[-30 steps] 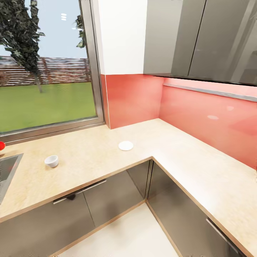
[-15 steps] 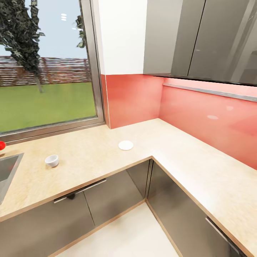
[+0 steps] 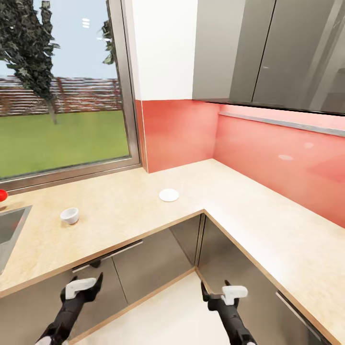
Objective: Set up a coffee station on the kitchen countertop: keep the coffee maker on the countertop, move the bottle of coffee from the kitchen shelf to the counter next to the coffee maker, place a paper coffee filter on top of the coffee maker, put the saucer next to the coffee maker with the coffee cup on the saucer, and place the electric kettle next to the coffee maker.
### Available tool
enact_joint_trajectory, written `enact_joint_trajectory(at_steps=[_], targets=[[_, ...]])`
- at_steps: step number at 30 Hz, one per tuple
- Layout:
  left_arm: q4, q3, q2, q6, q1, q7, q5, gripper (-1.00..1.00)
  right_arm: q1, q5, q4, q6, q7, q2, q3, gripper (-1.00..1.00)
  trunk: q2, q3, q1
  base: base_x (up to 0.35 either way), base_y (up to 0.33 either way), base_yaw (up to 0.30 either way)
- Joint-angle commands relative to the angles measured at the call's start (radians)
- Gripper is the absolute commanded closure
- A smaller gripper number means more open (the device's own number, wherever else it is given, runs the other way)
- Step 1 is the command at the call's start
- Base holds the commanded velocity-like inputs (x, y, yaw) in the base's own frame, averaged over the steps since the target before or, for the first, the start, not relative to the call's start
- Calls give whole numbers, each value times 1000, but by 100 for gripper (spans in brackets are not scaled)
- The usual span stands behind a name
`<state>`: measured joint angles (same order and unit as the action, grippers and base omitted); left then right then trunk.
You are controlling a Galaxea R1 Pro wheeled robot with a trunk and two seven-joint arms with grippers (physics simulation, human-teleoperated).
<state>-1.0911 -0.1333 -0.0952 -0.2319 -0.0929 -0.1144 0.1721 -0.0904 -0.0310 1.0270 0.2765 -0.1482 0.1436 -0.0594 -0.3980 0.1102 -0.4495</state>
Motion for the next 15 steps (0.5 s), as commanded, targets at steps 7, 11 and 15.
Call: enact_joint_trajectory(at_steps=[7, 11, 15], targets=[[-82, 14, 32, 5, -66, -10, 37, -100, -46, -3, 109, 3, -8, 27, -4, -100, -2, 2, -1, 0, 0, 0], [-176, 99, 50, 87, -82, -8, 40, -100, -112, 1, 167, 1, -8, 31, -3, -100, -2, 2, -1, 0, 0, 0], [-274, 118, 50, 174, -106, -7, 61, -100, -188, 104, 193, -7, -8, 31, -3, -100, -2, 2, -1, 0, 0, 0]])
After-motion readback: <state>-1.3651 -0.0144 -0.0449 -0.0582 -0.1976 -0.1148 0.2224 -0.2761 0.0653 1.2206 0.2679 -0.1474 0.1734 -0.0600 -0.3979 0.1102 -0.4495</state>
